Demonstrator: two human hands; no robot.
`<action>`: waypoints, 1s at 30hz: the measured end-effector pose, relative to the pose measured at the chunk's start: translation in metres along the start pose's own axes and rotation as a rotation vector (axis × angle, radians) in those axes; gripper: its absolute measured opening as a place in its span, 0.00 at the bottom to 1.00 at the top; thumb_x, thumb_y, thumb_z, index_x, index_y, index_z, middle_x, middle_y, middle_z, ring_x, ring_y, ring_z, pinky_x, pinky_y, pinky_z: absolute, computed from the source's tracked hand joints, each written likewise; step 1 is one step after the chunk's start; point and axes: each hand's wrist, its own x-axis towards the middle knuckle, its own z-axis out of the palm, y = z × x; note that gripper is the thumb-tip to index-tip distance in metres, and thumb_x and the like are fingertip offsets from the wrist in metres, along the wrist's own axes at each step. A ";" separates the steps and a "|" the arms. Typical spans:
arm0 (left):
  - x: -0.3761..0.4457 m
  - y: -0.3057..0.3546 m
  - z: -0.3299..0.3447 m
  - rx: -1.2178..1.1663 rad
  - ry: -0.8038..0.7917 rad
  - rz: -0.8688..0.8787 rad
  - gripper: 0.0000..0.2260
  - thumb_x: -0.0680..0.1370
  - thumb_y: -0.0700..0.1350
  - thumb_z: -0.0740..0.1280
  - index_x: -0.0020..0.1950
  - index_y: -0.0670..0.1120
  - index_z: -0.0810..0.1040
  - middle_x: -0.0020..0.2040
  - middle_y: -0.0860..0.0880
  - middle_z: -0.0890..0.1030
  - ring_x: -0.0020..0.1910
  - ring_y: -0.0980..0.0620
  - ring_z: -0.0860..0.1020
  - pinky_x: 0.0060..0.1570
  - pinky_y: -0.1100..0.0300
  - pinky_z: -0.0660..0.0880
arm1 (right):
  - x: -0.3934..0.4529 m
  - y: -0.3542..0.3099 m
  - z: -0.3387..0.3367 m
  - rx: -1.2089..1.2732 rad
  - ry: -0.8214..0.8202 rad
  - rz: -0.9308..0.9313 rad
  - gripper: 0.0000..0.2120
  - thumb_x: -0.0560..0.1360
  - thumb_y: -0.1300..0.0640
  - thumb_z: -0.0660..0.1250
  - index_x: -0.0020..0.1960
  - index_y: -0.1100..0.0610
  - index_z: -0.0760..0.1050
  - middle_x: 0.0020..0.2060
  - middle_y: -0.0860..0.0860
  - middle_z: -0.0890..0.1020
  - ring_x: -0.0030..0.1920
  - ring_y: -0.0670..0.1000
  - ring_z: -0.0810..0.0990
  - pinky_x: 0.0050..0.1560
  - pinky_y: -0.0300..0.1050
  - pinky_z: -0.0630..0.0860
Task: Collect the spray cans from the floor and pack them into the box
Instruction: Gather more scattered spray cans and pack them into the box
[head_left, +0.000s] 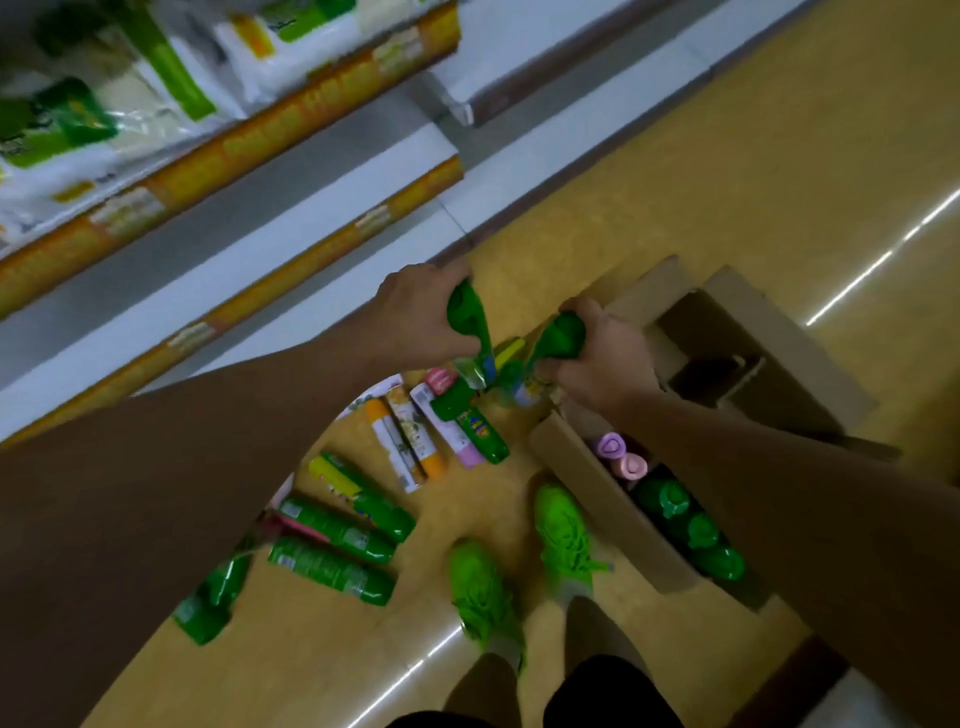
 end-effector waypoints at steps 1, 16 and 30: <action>0.009 0.013 0.003 -0.005 -0.016 0.021 0.25 0.67 0.52 0.77 0.59 0.47 0.74 0.44 0.49 0.77 0.43 0.49 0.75 0.39 0.58 0.69 | -0.002 0.012 -0.009 0.012 0.022 0.022 0.32 0.68 0.50 0.75 0.70 0.52 0.68 0.54 0.56 0.81 0.54 0.58 0.80 0.49 0.48 0.77; 0.125 0.155 0.097 0.116 -0.233 0.295 0.29 0.64 0.59 0.75 0.60 0.51 0.71 0.44 0.49 0.76 0.41 0.48 0.75 0.35 0.58 0.69 | -0.032 0.189 -0.107 0.105 0.199 0.396 0.34 0.67 0.51 0.77 0.69 0.51 0.68 0.54 0.54 0.79 0.53 0.56 0.79 0.50 0.56 0.82; 0.193 0.299 0.153 0.100 -0.326 0.408 0.25 0.64 0.56 0.76 0.56 0.54 0.70 0.46 0.50 0.77 0.44 0.48 0.76 0.40 0.53 0.76 | -0.069 0.307 -0.171 0.307 0.403 0.659 0.30 0.66 0.52 0.77 0.65 0.50 0.71 0.51 0.52 0.80 0.51 0.55 0.81 0.47 0.56 0.83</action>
